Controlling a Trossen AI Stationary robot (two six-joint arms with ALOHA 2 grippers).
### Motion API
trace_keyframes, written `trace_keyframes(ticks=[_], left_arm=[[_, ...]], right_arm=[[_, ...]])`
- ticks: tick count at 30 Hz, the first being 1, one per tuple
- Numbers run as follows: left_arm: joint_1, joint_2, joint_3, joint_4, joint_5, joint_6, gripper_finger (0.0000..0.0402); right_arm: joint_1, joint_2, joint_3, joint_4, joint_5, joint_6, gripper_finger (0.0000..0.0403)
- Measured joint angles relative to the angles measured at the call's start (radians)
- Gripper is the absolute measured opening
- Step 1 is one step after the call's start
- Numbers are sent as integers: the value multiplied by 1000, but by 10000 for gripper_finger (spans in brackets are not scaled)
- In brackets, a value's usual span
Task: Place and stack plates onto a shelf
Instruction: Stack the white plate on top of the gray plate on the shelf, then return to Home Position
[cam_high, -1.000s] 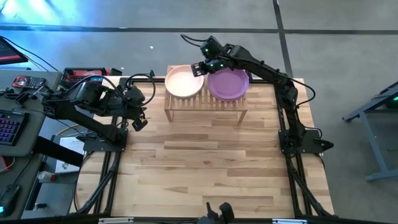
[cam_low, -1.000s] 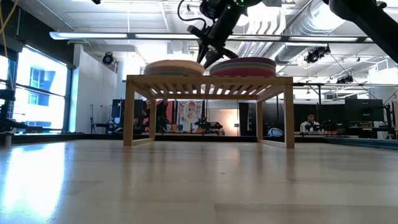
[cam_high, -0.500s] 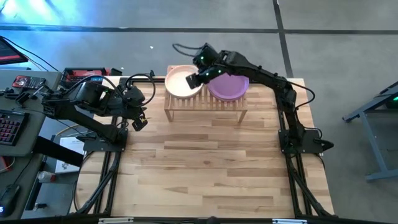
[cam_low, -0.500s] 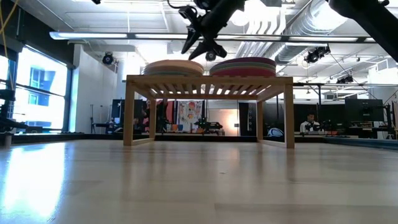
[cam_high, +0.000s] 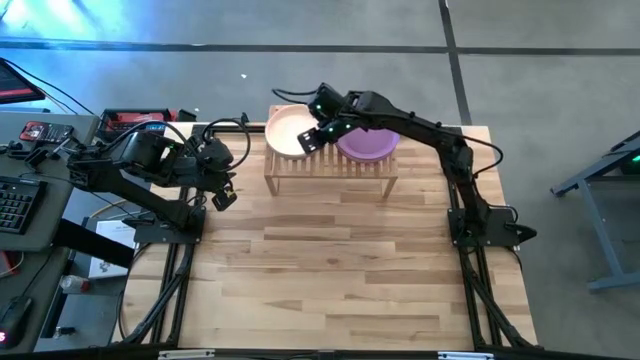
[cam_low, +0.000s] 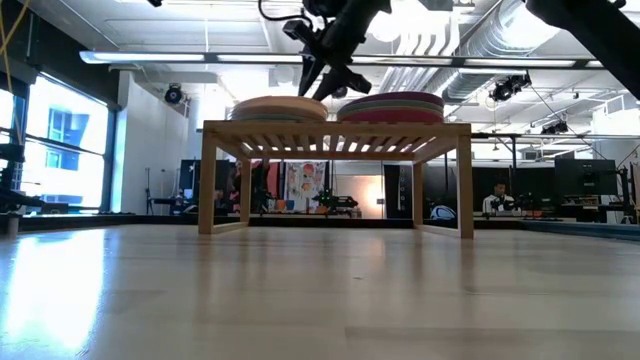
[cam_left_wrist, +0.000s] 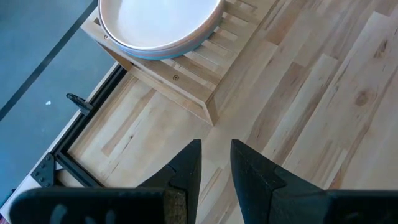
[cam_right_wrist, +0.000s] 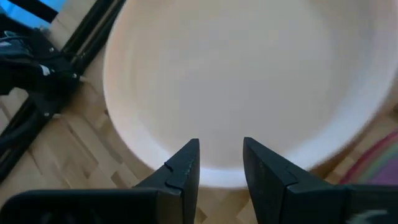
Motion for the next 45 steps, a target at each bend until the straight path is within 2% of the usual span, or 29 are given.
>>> trace_keyframes(ticks=[15, 23, 28, 37, 41, 45], left_arm=[[0, 0, 0, 0, 8, 0, 76], [0, -2, 0, 1, 12, 2, 76], [-1, -35, 0, 0, 12, 8, 76], [-1, -115, 0, 0, 12, 1, 76], [-1, -155, 0, 0, 12, 0, 76], [0, -221, -60, 44, 37, 0, 76]], right_arm=[[10, 29, 1, 36, 22, 12, 101], [26, 2, 42, 49, 2, -74, 101], [53, 1, 115, 29, 0, -161, 101], [117, -65, 100, 8, 3, -241, 101], [136, -99, 100, -54, 6, -282, 101], [149, -137, 100, -145, 81, -285, 101]])
